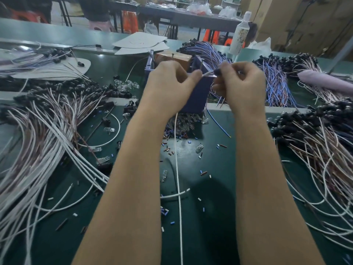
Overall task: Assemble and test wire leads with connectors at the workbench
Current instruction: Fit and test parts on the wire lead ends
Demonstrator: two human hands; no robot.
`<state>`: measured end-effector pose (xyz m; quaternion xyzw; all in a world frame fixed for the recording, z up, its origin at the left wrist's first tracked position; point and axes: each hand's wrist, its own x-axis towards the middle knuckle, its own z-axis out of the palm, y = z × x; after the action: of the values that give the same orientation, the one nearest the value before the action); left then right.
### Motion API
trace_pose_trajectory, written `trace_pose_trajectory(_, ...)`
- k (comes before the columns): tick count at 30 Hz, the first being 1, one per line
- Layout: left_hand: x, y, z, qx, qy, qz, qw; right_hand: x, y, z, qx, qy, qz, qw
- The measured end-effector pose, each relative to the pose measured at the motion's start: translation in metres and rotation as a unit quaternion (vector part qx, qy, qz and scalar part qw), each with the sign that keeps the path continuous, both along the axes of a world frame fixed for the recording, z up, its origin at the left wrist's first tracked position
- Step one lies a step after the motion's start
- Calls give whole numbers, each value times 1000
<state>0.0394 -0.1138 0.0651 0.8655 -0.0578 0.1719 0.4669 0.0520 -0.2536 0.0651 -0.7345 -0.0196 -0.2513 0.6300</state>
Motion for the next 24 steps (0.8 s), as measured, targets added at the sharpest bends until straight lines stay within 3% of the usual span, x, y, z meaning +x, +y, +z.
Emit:
trace_pose_trajectory(2,-4,0,5,-80,102,-68,989,-3,-3,10,146,-10,29,989)
trace_pose_trajectory(4,-6,-4,9,-190,159,-98,964,-7,-2,17,201,0,83,976)
trace_pose_trajectory(7,-8,-6,18,-389,116,-76,911,-17,-1,21,12,69,174,982)
trace_pose_trajectory(10,-9,3,21,-527,33,-103,843,-27,1,20,-177,148,296,927)
trace_pose_trajectory(12,-11,8,19,-506,-17,-91,858,-29,4,18,-205,189,363,889)
trace_pose_trajectory(15,-12,13,16,-395,-33,-84,914,-29,6,14,-221,223,407,858)
trace_pose_trajectory(17,-10,12,11,-286,21,-106,952,-22,6,10,-188,201,368,888)
trace_pose_trajectory(20,-4,9,-1,-93,123,-109,982,-9,7,5,-38,147,278,948)
trace_pose_trajectory(21,-2,7,-4,-55,140,-104,983,-5,9,3,-32,140,263,954)
trace_pose_trajectory(24,2,3,-9,-26,176,-102,979,4,13,-10,-144,140,212,956)
